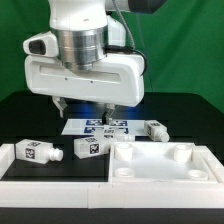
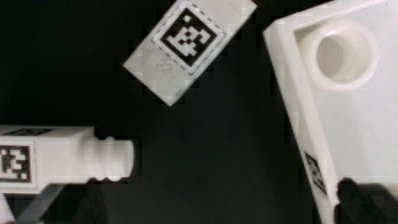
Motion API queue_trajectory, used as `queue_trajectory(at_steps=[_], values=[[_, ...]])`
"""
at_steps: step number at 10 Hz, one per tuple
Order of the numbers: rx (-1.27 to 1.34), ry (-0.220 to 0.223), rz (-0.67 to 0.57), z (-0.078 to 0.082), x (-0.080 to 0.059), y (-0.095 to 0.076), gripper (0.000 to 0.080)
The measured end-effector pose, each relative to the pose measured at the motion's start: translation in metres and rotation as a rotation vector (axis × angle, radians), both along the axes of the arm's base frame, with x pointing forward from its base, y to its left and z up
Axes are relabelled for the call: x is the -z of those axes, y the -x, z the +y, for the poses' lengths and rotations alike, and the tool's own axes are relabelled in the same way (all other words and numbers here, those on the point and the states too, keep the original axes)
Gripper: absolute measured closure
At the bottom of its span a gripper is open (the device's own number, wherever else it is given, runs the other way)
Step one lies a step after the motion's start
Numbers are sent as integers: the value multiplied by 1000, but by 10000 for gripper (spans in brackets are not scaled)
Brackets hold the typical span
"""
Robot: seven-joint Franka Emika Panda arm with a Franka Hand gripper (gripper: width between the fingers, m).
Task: Assemble one leg
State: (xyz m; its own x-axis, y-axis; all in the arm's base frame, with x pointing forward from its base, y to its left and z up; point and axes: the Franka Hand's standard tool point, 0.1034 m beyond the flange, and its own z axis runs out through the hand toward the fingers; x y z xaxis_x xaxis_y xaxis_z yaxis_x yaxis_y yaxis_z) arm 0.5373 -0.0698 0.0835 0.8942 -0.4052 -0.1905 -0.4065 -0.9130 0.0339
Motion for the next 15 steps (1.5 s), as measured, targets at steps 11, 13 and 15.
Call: queue_trajectory(at_steps=[11, 13, 15], values=[[589, -177, -15, -29, 12, 14, 151], [658, -225, -21, -22, 11, 16, 151], [627, -204, -14, -18, 11, 15, 151]])
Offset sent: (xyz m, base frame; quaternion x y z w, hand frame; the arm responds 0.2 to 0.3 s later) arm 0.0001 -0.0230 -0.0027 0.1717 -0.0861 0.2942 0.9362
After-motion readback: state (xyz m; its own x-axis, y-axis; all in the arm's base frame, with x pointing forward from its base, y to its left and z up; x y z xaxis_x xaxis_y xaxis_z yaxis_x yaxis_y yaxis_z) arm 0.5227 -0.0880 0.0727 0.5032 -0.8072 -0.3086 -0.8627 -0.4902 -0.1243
